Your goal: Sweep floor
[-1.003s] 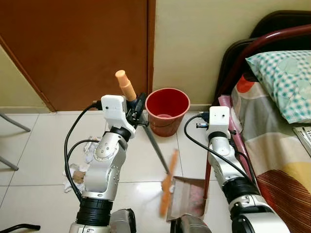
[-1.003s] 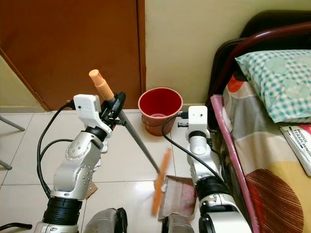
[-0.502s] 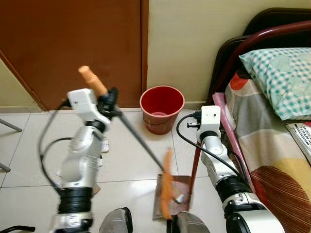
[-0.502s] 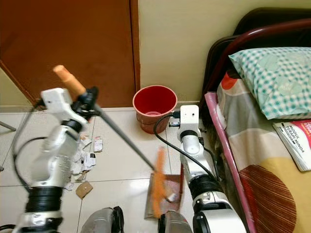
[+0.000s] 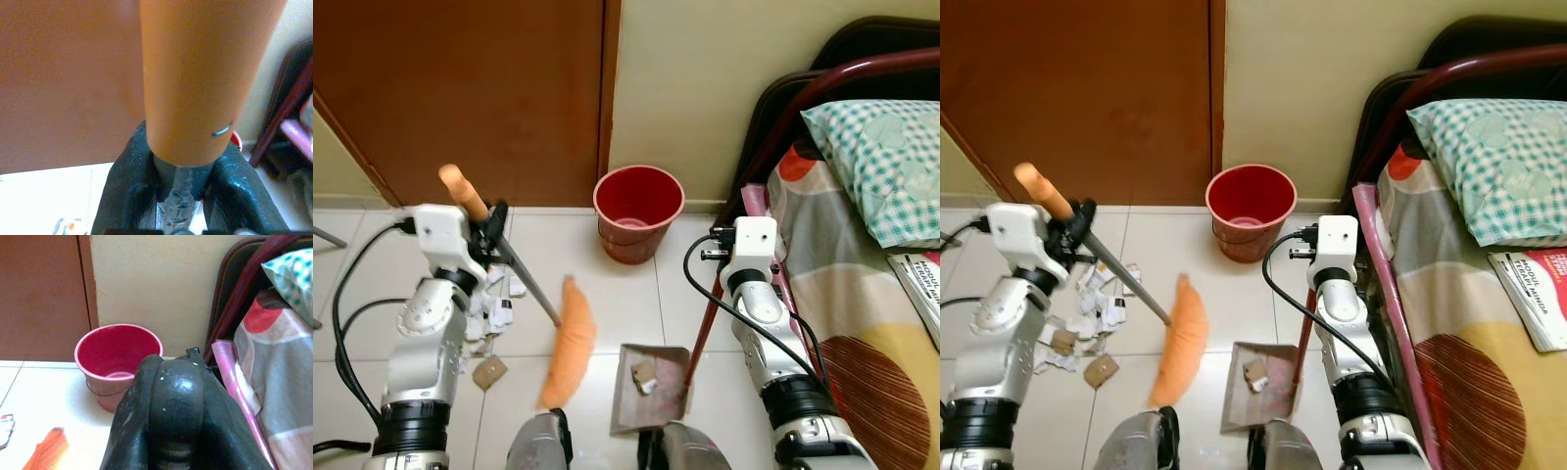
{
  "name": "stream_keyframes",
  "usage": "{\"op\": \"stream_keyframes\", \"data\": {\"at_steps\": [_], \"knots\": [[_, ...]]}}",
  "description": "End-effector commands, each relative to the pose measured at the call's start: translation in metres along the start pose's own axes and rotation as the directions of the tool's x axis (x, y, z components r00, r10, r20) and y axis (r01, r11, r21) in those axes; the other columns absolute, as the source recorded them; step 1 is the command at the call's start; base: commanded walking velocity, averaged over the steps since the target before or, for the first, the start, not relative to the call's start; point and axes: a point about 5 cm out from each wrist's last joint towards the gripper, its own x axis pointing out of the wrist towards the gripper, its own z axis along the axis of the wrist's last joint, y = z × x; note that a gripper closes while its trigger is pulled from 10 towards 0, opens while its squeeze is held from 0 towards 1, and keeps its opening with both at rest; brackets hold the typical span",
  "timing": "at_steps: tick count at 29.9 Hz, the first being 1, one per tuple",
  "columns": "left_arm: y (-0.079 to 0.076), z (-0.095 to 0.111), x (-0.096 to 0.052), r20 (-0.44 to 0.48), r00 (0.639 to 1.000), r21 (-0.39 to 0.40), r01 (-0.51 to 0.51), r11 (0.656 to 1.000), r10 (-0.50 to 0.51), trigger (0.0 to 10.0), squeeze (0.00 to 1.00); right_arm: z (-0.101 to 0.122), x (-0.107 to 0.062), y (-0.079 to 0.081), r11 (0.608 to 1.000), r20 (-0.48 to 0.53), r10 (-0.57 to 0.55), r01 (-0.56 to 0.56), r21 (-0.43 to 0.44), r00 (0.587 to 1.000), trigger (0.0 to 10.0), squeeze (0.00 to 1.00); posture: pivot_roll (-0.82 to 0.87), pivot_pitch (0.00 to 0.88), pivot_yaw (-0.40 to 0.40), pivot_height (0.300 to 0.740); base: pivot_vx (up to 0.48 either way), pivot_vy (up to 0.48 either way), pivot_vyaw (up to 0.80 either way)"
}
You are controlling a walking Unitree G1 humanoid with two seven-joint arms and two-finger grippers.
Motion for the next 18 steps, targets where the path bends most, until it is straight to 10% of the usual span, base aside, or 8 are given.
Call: {"op": "stream_keyframes", "data": {"at_steps": [1,7,18], "knots": [[-0.007,-0.018,-0.009,-0.071,0.997,0.067,0.017,0.998,-0.012,10.0,0.0,0.001,-0.004,-0.006,1.0,0.001,-0.007,0.007,0.029,1.0,10.0,0.0,0.05,0.182,-0.103,0.74,0.0,0.0,0.0],[-0.014,-0.022,-0.04,-0.053,0.992,0.026,-0.114,0.993,0.116,10.0,0.0,0.005,-0.026,-0.028,0.992,0.057,-0.046,0.038,0.12,0.997,10.0,0.0,0.04,0.147,-0.048,0.74,0.0,0.0,0.0],[-0.031,-0.016,-0.045,-0.03,0.997,0.072,-0.068,0.995,0.07,10.0,0.0,-0.004,-0.06,-0.042,0.994,-0.049,-0.035,0.04,0.104,0.998,10.0,0.0,0.03,0.114,-0.035,0.74,0.0,0.0,0.0]]}}
